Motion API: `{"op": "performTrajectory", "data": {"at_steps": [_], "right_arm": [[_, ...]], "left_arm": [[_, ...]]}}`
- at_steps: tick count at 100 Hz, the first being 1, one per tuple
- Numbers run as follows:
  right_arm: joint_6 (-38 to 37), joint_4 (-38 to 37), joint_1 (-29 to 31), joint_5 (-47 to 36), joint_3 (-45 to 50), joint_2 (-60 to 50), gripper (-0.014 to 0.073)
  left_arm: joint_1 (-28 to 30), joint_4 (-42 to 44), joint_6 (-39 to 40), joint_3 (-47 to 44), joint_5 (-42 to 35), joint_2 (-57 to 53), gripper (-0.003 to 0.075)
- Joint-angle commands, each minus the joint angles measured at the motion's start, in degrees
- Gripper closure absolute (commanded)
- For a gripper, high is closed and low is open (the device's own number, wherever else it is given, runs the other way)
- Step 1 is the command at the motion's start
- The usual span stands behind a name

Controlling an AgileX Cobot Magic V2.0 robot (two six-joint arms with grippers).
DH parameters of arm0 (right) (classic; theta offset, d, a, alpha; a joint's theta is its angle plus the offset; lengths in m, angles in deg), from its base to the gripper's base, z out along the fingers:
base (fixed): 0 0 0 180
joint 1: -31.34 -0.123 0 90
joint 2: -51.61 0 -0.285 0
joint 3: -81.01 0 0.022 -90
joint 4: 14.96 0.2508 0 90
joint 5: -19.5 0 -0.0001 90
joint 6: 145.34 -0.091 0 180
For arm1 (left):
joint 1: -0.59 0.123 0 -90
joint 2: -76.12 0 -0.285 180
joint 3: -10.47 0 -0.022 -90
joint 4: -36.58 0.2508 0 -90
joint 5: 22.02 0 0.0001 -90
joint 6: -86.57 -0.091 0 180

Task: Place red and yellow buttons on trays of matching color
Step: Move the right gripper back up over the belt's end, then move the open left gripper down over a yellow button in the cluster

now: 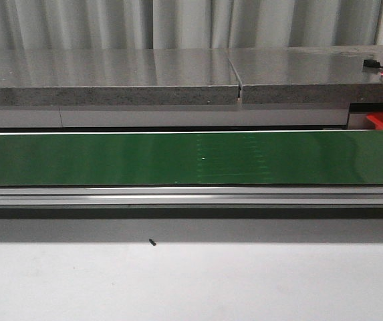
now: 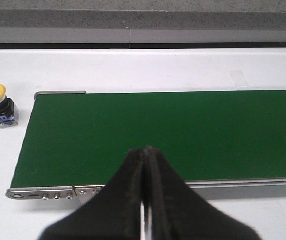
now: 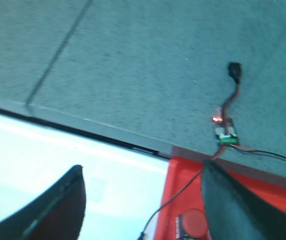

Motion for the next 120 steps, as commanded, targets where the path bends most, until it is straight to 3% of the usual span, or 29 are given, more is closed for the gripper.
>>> {"op": "performTrajectory", "data": {"at_steps": [1, 29, 62, 85, 97, 120], "right_arm": [[0.15, -0.31, -2.01, -2.57, 1.79, -6.71, 0.0143], [-2.25, -0.25, -7.47, -9.21, 22.2, -22.48, 0.0146], [-3.26, -0.2, -7.66, -15.67, 49.76, -42.17, 0.0146], [-4.29, -0.26, -7.6, -15.86, 63.23, -52.84, 0.0158], [-4.29, -0.26, -7.6, -15.18, 67.58, -57.28, 0.0234], [-4.29, -0.26, -7.6, -14.55, 69.38, -61.47, 0.0506]], "left_arm": [[-0.43, -0.6, -0.07, 1.54, -4.1, -0.15, 0.0741], [-0.43, -0.6, -0.07, 1.54, -4.1, -0.15, 0.0741], [-0.43, -0.6, -0.07, 1.54, -4.1, -0.15, 0.0741], [-0.43, -0.6, -0.07, 1.54, -4.1, -0.15, 0.0741], [-0.43, -0.6, -0.07, 1.54, -4.1, -0.15, 0.0741], [-0.43, -0.6, -0.07, 1.54, -4.1, -0.15, 0.0741]]}}
